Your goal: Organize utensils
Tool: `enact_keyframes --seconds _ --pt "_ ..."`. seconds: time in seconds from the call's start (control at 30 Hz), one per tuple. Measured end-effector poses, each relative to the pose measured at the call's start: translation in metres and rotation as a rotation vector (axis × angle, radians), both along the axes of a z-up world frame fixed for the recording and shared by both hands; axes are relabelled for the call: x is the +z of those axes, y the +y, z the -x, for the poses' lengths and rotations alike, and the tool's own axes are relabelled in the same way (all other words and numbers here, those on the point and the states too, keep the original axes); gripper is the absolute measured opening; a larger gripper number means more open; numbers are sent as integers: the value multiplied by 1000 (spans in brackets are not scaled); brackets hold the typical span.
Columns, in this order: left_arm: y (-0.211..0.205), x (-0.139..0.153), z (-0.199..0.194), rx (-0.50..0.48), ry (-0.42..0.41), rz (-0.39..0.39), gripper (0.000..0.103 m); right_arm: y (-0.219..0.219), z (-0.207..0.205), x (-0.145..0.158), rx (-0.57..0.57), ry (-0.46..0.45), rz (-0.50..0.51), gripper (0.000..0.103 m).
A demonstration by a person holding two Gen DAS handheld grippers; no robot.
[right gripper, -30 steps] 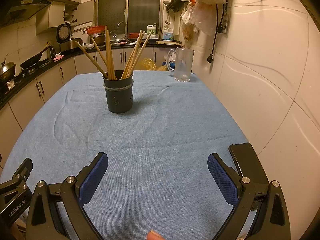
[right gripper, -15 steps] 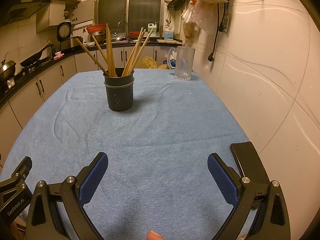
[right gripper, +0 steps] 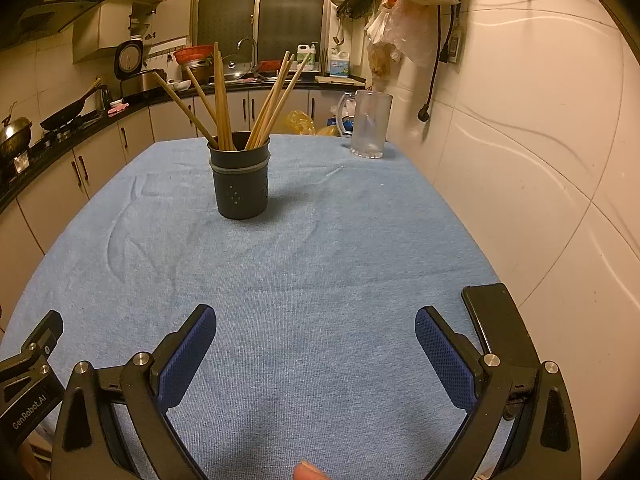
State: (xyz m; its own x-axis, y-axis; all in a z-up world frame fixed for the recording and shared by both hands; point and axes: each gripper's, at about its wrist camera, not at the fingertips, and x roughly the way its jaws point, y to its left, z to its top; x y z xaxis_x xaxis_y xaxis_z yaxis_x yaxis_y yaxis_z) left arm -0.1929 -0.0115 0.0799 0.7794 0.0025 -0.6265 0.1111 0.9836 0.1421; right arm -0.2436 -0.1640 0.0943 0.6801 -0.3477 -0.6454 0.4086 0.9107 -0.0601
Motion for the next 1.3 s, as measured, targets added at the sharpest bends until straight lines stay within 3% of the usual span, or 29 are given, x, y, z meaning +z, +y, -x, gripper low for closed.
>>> enact_keyframes --seconds 1.07,1.2,1.3 --pt "1 -5 -2 -14 20 14 99 -6 -5 -9 5 26 -25 101" --pt "14 -6 -22 8 62 43 99 -22 -17 -10 15 44 -64 101" --pt "35 -14 -53 55 123 71 99 -59 -37 -19 -52 87 -79 102"
